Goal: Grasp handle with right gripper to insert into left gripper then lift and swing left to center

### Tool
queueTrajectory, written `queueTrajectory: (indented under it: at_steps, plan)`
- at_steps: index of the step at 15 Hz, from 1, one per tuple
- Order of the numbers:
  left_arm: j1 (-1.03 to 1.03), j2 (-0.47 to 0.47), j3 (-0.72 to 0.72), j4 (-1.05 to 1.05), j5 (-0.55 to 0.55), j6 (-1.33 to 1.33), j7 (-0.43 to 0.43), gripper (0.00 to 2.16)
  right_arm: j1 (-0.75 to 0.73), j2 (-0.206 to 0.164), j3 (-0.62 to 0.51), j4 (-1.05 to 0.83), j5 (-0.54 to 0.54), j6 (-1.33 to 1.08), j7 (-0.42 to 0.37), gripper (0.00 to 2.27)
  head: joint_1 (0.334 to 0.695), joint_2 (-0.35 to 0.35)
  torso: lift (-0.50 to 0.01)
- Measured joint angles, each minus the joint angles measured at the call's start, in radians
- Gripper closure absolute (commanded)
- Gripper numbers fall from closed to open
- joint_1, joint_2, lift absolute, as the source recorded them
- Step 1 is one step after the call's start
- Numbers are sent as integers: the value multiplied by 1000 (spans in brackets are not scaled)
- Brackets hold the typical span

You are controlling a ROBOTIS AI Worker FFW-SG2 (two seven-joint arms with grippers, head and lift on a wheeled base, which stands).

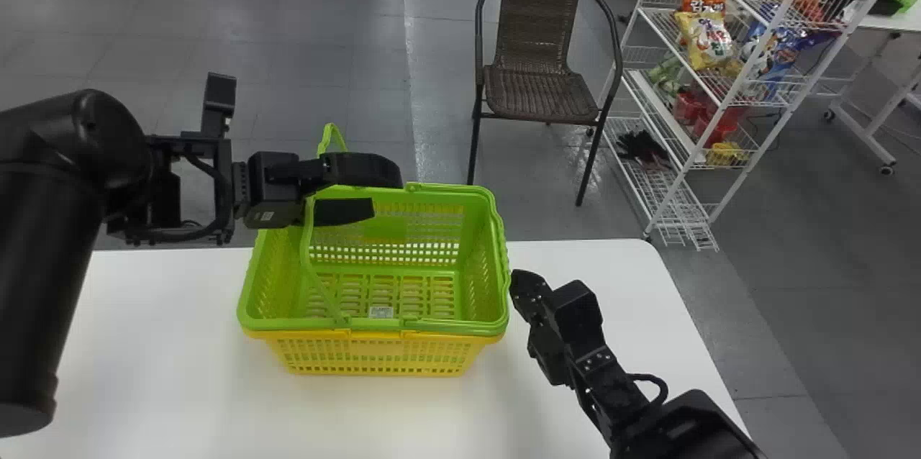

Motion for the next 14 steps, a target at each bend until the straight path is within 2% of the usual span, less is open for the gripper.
queueTrajectory:
  at_steps: [14]
  plan:
    - [14, 3, 2, 0, 8, 0, -8, 124, -14, 3, 10, 3, -32, -1, -2, 2105, 695, -152, 0]
